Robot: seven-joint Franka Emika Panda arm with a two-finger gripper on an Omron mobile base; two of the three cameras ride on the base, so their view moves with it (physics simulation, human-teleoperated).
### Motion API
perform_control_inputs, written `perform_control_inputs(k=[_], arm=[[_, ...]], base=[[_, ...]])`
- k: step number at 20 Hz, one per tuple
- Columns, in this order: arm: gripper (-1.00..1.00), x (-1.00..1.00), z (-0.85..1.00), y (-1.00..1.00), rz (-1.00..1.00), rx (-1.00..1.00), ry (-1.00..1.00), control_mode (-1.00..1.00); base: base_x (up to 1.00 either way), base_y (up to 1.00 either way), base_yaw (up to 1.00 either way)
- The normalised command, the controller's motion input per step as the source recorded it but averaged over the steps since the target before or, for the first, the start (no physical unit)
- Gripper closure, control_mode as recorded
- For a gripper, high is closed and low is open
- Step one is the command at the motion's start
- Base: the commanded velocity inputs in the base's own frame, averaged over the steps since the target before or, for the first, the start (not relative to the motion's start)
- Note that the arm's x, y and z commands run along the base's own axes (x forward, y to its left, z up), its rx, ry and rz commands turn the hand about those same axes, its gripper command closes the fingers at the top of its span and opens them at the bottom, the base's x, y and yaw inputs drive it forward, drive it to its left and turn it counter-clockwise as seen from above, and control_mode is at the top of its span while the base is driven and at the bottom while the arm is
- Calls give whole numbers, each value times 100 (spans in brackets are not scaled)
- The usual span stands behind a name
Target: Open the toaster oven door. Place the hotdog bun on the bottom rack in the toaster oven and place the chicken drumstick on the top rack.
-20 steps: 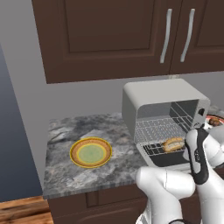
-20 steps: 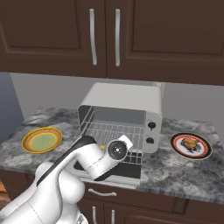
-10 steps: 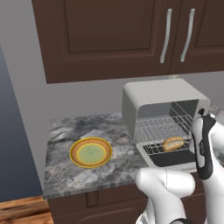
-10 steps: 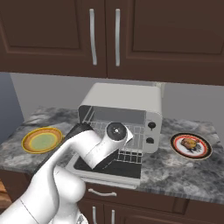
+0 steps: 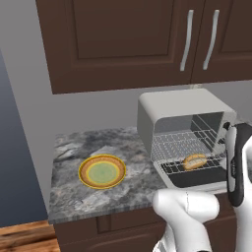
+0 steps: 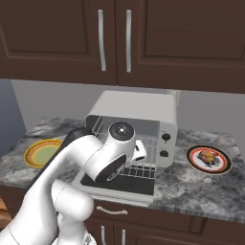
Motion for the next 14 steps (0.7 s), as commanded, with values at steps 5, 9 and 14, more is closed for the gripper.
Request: perform_control_inputs(k=[5, 9, 14], arm=[[-100, -54, -3, 11, -45, 3, 1, -100], [-100, -33, 0, 14, -32, 7, 0, -100], [-100, -8, 0, 1, -9, 8, -1, -100]], base=[[0, 0, 0], [0, 0, 0], [0, 0, 0]])
